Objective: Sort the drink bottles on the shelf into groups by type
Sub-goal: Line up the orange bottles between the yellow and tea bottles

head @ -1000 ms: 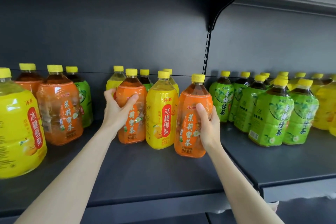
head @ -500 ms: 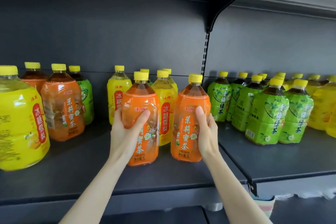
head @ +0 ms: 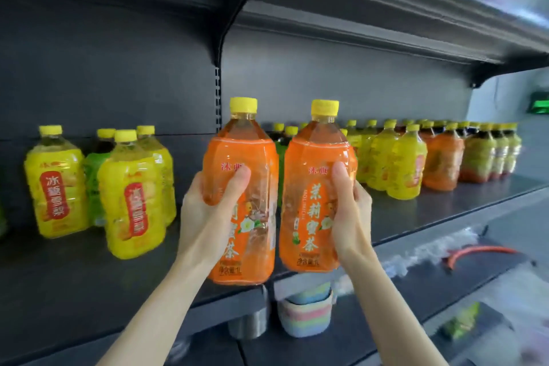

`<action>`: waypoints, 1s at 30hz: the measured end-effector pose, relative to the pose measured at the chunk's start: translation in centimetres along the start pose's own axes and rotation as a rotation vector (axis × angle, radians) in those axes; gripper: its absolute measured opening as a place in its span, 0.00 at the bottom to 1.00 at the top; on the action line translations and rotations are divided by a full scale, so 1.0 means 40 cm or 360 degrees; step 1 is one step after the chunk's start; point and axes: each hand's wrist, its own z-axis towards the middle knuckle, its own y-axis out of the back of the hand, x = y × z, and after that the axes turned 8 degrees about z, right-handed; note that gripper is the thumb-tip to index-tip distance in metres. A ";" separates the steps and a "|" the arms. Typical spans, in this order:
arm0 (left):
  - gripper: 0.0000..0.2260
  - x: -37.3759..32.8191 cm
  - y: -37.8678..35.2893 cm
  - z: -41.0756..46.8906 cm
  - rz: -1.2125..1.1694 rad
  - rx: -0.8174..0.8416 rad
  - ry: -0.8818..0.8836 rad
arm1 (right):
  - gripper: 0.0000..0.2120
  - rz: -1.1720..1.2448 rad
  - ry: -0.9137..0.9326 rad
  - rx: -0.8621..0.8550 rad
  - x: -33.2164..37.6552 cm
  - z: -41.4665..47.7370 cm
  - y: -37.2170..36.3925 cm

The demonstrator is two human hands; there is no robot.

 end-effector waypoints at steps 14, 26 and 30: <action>0.27 -0.037 -0.758 -0.238 -0.0207 0.0482 0.0083 | 0.34 -0.0286 -0.0009 -0.0400 0.154 0.133 0.793; 0.27 0.062 -1.228 -0.066 -0.0222 0.0490 -0.0034 | 0.35 -0.0355 0.0065 -0.0392 0.061 0.536 1.088; 0.23 0.086 -1.399 0.002 -0.0249 0.0469 -0.0036 | 0.34 -0.0367 0.0089 -0.0378 0.043 0.691 1.182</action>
